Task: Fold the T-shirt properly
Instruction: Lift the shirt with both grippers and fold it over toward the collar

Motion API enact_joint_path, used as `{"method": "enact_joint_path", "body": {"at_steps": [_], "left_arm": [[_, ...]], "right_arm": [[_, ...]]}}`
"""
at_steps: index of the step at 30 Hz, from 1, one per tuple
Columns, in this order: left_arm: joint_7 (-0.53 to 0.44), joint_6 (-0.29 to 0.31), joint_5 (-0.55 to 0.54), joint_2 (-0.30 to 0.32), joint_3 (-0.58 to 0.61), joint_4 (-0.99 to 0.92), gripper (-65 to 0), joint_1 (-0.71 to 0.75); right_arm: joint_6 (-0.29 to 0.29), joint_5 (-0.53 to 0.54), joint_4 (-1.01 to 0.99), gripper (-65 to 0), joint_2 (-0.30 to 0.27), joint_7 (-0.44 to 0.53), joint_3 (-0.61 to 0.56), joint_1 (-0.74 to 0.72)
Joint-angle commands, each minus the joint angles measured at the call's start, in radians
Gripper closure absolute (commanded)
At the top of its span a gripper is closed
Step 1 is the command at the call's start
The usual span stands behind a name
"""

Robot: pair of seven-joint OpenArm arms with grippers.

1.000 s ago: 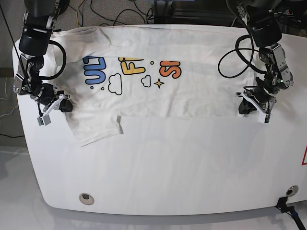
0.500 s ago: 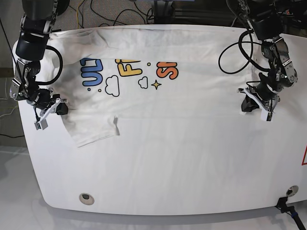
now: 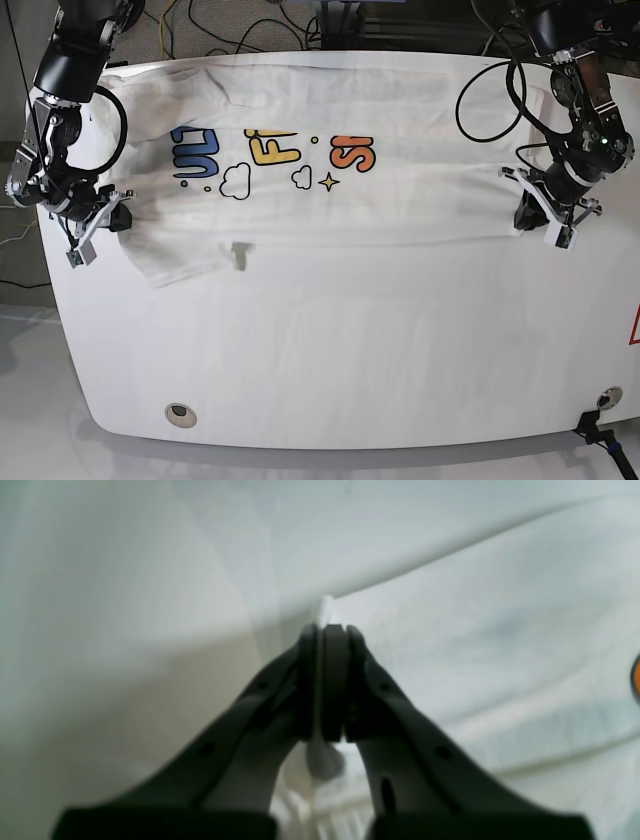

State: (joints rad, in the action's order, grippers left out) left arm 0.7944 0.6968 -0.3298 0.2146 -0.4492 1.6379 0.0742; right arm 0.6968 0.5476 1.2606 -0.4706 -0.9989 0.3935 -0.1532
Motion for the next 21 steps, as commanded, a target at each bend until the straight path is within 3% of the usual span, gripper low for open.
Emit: {"method": "enact_joint_path", "body": {"at_steps": [1,12,15,21], "left_arm": [[-0.016,0.001,-0.012,0.016,-0.006,0.061,0.0,0.028],[-0.016,0.001,-0.005,0.019,-0.118,0.129,0.0,0.172],[-0.016,0.001,-0.005,0.019,-0.128,0.127,0.0,0.183],[-0.016,0.001,-0.004,0.052,-0.125,0.124,0.0,0.204]], "right_arm": [[0.001,0.019,0.106,0.0,-0.026,-0.034,0.051,0.01],[0.001,0.021,0.4,0.0,-0.026,-0.05,0.065,0.225],[0.001,0.021,0.474,0.0,-0.023,-0.114,0.065,0.255],[0.001,0.019,0.572,0.0,0.048,-0.28,0.123,0.281]]}}
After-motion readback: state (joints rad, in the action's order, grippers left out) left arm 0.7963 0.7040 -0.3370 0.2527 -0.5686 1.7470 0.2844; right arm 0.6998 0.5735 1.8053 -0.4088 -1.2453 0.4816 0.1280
